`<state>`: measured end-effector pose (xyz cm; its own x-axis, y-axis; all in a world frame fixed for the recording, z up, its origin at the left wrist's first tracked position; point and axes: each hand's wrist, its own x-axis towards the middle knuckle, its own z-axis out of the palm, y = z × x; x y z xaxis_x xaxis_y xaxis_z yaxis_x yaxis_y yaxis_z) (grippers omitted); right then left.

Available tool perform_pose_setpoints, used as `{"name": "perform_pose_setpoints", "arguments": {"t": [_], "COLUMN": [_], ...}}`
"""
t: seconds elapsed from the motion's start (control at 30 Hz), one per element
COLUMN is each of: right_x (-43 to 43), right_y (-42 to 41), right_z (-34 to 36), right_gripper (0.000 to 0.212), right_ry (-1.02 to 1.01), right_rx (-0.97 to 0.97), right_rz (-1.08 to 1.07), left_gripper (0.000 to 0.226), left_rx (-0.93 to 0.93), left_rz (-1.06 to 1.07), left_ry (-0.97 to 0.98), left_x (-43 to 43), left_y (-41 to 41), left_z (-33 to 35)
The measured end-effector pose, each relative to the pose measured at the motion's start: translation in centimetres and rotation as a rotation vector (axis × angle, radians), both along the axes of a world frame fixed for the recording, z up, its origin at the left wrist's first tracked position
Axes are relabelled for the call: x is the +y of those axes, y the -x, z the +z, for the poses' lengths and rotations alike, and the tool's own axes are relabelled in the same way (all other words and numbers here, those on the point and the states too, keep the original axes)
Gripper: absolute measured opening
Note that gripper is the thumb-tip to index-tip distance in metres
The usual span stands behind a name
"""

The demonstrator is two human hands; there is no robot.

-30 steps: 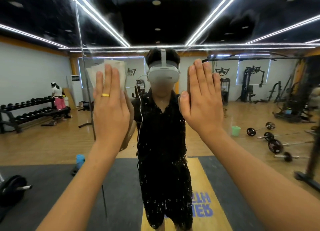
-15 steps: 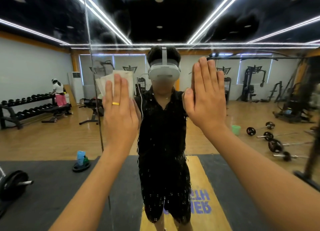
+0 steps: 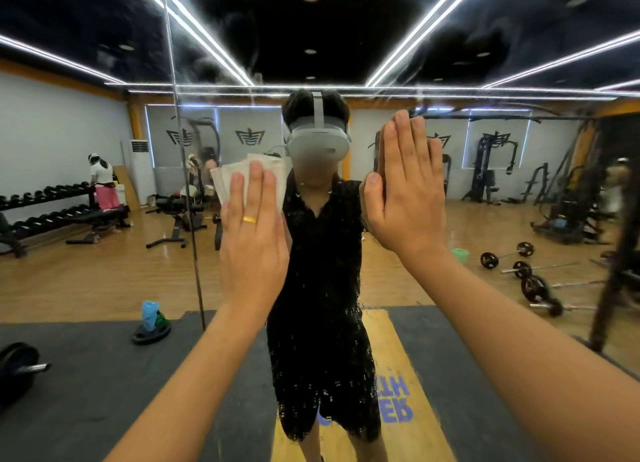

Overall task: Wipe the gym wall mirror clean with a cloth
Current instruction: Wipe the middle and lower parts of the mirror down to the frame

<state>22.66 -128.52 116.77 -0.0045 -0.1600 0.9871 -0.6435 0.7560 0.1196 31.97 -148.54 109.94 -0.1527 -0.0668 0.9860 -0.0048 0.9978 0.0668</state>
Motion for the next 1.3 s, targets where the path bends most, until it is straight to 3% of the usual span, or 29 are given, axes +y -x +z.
{"name": "perform_pose_setpoints", "arguments": {"t": [0.27, 0.37, 0.57, 0.97, 1.3], "right_x": [-0.2, -0.2, 0.0, 9.7, 10.6], "right_y": [-0.1, -0.1, 0.0, -0.7, 4.0], "right_z": [0.1, 0.2, 0.3, -3.5, -5.4], "right_gripper": [0.065, 0.064, 0.064, 0.07, 0.065], "right_ry": [0.001, -0.019, -0.035, -0.143, -0.159], "right_rx": [0.014, -0.001, 0.005, -0.027, 0.085], "right_rz": [0.011, 0.013, -0.021, -0.11, -0.079], "left_gripper": [0.057, 0.056, 0.053, 0.055, 0.057], "left_rx": [0.014, 0.036, 0.007, -0.046, 0.06], "left_rz": [-0.079, -0.066, -0.049, -0.052, -0.067], "left_ry": [-0.082, -0.098, 0.067, 0.028, -0.08], "left_x": [1.4, 2.4, 2.1, 2.8, 6.1], "left_y": [-0.5, 0.2, 0.7, 0.1, 2.2], "left_z": [8.6, 6.7, -1.9, -1.1, 9.6]}}
